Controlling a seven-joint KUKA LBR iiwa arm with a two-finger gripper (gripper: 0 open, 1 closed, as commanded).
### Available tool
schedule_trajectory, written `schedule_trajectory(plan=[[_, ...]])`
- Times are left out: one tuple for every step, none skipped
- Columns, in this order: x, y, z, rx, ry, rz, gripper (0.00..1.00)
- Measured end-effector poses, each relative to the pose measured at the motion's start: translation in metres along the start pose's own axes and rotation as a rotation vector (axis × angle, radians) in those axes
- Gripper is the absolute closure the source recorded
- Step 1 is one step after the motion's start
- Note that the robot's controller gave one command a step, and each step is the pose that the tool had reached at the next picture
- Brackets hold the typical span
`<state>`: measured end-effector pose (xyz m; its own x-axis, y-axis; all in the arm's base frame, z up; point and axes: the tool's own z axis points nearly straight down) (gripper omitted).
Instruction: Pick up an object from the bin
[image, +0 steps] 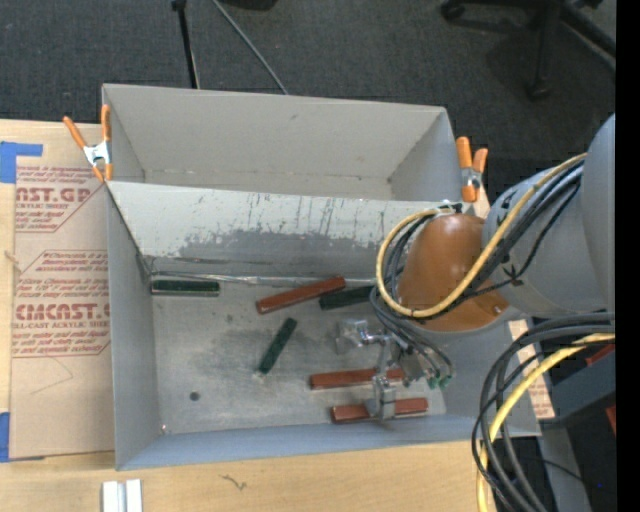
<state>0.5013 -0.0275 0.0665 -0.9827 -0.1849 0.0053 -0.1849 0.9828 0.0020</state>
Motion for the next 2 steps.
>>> schedule_trajectory(plan=[[0.012, 0.016, -0.033, 0.0, -0.005, 0.16, 0.0], [0.02, -0.014, -0.042, 0.003, -0.006, 0.099, 0.0]])
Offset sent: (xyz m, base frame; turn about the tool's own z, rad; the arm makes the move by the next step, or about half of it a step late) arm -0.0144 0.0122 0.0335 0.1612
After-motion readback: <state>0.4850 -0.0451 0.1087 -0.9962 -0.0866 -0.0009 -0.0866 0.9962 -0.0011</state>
